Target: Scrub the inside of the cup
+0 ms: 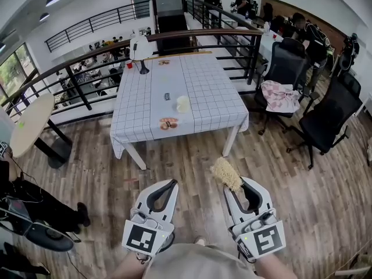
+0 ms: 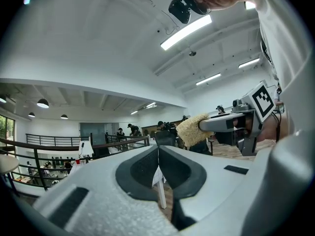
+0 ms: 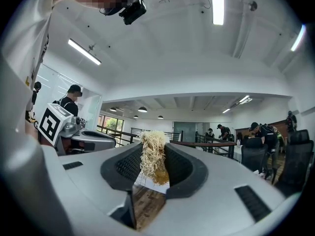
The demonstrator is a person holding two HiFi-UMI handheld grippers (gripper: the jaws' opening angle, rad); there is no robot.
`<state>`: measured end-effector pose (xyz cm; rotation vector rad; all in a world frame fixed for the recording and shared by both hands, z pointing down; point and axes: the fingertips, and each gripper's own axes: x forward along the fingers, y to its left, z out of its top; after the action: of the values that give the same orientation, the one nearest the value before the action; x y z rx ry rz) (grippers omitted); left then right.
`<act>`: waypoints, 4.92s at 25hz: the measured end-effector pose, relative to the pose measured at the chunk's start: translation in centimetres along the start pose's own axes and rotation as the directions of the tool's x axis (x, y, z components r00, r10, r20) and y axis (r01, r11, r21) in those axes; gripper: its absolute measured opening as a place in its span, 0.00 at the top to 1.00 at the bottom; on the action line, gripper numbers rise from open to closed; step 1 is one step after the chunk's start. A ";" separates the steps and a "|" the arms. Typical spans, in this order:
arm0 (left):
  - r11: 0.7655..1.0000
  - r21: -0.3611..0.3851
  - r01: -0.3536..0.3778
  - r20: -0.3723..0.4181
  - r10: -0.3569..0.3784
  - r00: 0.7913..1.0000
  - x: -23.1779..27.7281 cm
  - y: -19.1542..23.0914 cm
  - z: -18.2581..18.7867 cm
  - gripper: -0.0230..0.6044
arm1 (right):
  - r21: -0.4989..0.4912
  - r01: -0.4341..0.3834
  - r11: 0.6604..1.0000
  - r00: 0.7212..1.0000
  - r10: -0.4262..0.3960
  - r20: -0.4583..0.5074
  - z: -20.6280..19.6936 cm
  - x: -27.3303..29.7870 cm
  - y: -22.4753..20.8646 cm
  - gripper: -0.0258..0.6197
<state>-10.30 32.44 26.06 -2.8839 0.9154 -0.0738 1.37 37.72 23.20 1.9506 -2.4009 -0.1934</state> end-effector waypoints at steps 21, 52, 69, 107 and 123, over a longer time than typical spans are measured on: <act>1.000 -0.001 0.030 0.038 -0.030 0.999 5.9 -0.1 -0.9 0.94 | -0.018 0.011 1.000 1.000 -0.011 -0.017 -2.5 1.9 -4.7 0.78; 0.994 -0.087 0.064 -0.051 -0.068 0.996 30.1 24.7 -6.2 0.94 | 0.008 0.015 1.000 0.991 -0.014 -0.136 -6.7 34.4 -16.1 0.78; 0.997 -0.075 0.035 -0.099 -0.042 0.994 35.5 30.8 -8.0 0.94 | 0.026 -0.057 0.998 0.988 0.060 -0.143 -6.9 44.5 -18.2 0.78; 0.999 -0.011 -0.038 -0.390 0.031 0.921 41.6 31.4 -19.5 0.91 | 0.106 -0.340 0.934 0.891 0.356 -0.281 -15.7 52.8 -20.9 0.77; 0.995 -0.096 0.041 -0.617 -0.092 0.781 44.4 29.3 -34.2 0.82 | 0.176 -0.386 0.906 0.786 0.423 -0.451 -26.3 56.4 -19.8 0.77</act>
<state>6.47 -20.21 56.84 -2.9929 0.8990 -1.0817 11.81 -23.23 44.27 1.2418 -2.4111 0.3627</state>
